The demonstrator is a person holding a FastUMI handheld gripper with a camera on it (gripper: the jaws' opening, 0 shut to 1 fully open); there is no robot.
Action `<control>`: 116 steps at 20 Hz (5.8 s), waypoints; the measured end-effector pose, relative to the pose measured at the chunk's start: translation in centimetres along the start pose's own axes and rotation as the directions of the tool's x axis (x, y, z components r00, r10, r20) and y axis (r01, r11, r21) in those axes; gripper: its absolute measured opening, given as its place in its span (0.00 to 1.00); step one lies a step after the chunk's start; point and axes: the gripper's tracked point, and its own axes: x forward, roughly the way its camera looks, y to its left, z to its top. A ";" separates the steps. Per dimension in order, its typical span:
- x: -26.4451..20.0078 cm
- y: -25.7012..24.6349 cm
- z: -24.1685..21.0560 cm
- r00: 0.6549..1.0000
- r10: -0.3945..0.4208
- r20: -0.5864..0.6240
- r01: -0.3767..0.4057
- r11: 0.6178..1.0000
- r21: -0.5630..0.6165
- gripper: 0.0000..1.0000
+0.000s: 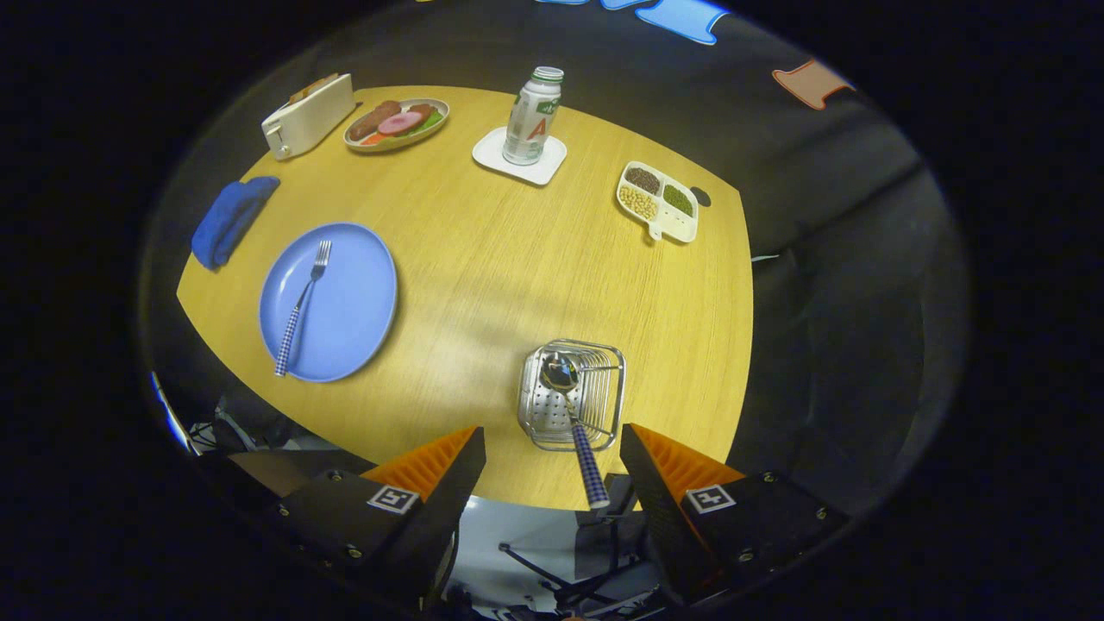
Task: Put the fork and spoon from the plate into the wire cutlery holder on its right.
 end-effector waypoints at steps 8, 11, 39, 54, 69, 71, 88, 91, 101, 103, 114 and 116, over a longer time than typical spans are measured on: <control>-0.6 7.3 3.7 0.982 0.105 0.160 -0.108 0.994 0.008 0.97; -0.3 10.1 4.5 0.970 0.158 0.185 -0.159 0.987 -0.010 0.97; 4.7 25.4 5.5 0.953 0.278 0.121 -0.266 0.958 -0.107 0.97; 7.9 26.9 4.0 0.955 0.296 0.010 -0.294 0.951 -0.095 0.55; 6.5 25.7 4.7 0.944 0.328 -0.022 -0.327 0.930 -0.169 0.02; 5.4 24.8 5.0 0.944 0.329 -0.022 -0.327 0.928 -0.178 0.02; 0.5 12.7 0.1 0.974 0.213 -0.079 -0.214 0.977 -0.007 0.02; -0.3 10.4 -1.0 0.978 0.183 -0.099 -0.182 0.983 0.024 0.02; -3.3 2.2 -6.6 0.950 0.061 -0.307 -0.057 0.998 0.020 0.02; -3.5 1.4 -7.2 0.942 0.046 -0.332 -0.043 0.999 0.017 0.02; -1.9 -1.3 -7.7 0.866 -0.038 -0.498 -0.001 0.997 -0.078 0.02; -1.5 -1.7 -7.4 0.849 -0.053 -0.525 -0.002 0.995 -0.103 0.02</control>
